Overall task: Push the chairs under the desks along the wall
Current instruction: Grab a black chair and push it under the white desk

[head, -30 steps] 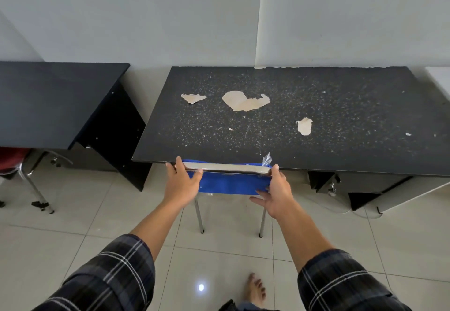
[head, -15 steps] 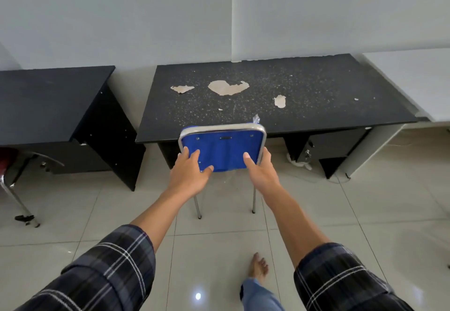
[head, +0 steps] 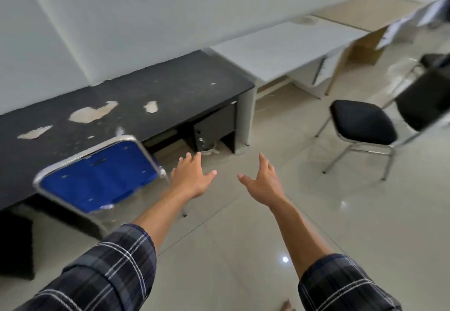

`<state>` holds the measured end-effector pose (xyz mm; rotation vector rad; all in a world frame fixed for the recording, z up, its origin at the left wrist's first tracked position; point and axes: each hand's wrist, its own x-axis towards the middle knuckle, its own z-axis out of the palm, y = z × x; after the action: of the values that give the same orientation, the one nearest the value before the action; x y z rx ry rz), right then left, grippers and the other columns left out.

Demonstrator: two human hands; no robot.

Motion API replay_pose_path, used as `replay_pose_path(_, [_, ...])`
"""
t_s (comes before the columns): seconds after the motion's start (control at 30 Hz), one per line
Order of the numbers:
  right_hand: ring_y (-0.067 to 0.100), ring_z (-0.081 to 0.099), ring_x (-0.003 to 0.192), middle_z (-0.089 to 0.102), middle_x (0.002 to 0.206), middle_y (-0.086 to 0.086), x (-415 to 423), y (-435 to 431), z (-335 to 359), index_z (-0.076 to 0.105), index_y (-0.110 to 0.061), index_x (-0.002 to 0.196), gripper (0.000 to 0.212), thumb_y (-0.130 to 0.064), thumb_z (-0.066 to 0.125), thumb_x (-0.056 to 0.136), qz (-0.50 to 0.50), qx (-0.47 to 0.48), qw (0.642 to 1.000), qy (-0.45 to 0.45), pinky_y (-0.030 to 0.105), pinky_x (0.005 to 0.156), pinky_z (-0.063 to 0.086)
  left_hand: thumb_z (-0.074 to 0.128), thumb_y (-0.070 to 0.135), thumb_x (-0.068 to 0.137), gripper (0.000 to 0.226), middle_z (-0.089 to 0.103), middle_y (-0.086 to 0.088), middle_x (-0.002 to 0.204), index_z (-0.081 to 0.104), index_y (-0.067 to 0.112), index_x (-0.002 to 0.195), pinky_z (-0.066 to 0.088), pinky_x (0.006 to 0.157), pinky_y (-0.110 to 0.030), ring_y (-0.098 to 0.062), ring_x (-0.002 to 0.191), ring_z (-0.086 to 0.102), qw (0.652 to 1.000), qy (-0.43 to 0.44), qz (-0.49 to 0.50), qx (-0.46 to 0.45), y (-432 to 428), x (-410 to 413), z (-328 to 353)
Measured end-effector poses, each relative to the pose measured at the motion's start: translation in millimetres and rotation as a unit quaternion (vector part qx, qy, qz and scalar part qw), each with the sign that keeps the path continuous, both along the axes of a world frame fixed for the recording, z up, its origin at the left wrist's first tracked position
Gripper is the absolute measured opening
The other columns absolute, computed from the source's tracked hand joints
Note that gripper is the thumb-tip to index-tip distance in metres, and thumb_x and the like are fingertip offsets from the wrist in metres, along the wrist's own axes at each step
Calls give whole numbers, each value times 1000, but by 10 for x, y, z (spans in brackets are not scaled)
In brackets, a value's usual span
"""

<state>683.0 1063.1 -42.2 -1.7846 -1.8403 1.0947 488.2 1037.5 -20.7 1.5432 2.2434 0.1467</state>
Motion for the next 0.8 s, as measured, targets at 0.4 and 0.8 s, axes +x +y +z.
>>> replay_pose_path(0.4, [26, 5, 158, 8, 171, 8, 3442, 276, 80, 3, -18, 163, 97, -51, 61, 93, -211, 5, 974, -82, 51, 124, 20, 44, 62, 93, 83, 16, -8, 164, 16, 19, 158, 19, 120, -47, -28, 151, 13, 974, -20, -226, 8, 1126, 3514, 175])
replay_pose_path(0.8, [28, 2, 158, 6, 172, 8, 5403, 478, 98, 1, -20, 163, 99, -53, 62, 92, -310, -10, 946, -91, 50, 125, 18, 39, 61, 96, 78, 13, -8, 165, 12, 22, 158, 14, 119, -49, -29, 152, 9, 935, -23, -353, -4, 1607, 5836, 126])
